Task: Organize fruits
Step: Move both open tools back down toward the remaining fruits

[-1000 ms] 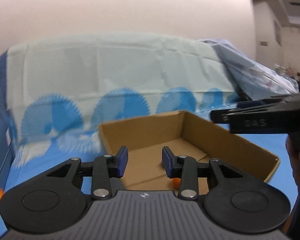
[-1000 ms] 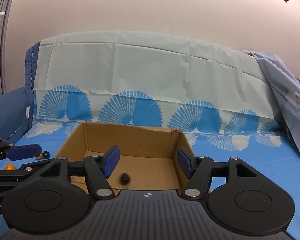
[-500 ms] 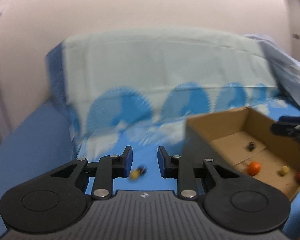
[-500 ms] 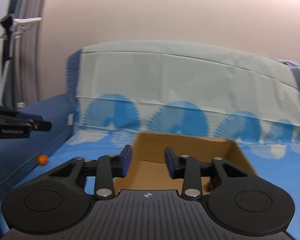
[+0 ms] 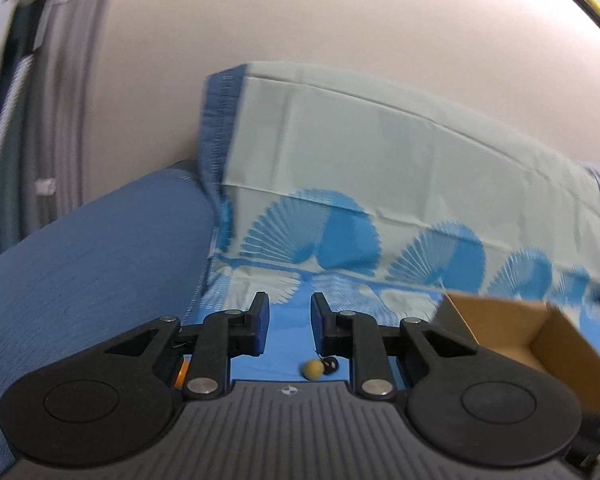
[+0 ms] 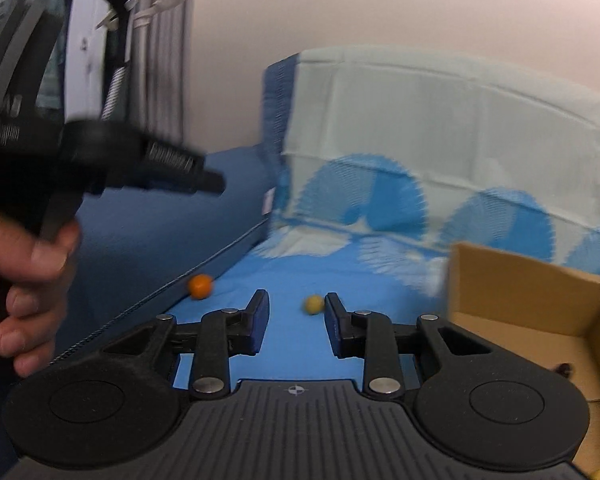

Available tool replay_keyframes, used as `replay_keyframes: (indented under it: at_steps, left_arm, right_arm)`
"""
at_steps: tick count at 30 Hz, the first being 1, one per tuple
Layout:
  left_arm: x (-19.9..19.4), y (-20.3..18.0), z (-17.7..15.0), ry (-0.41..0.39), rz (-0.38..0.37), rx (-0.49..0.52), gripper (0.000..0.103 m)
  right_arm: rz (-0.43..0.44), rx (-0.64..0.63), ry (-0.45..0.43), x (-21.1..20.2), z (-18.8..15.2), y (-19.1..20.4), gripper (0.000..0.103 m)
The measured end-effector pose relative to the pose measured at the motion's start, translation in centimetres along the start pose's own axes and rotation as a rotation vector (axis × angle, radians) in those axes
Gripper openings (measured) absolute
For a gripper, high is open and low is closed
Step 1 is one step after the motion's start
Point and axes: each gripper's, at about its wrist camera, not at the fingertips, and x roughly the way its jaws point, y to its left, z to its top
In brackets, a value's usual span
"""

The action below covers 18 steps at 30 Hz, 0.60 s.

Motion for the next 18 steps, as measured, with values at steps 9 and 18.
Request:
replay_keyframes:
  at_steps: [9,18]
  left_arm:
    - [1.0,4.2,0.7,0.026,0.096,-0.200,0.024]
    - [2.7,1.8,0.2,0.048,0.088,-0.063,0.024]
  right_arm:
    - [0.041,0.005,0.071,7.7,-1.1,2.7,0.052]
    - [0.050,-0.079,0.108,14.1,-3.1,5.9,0.070]
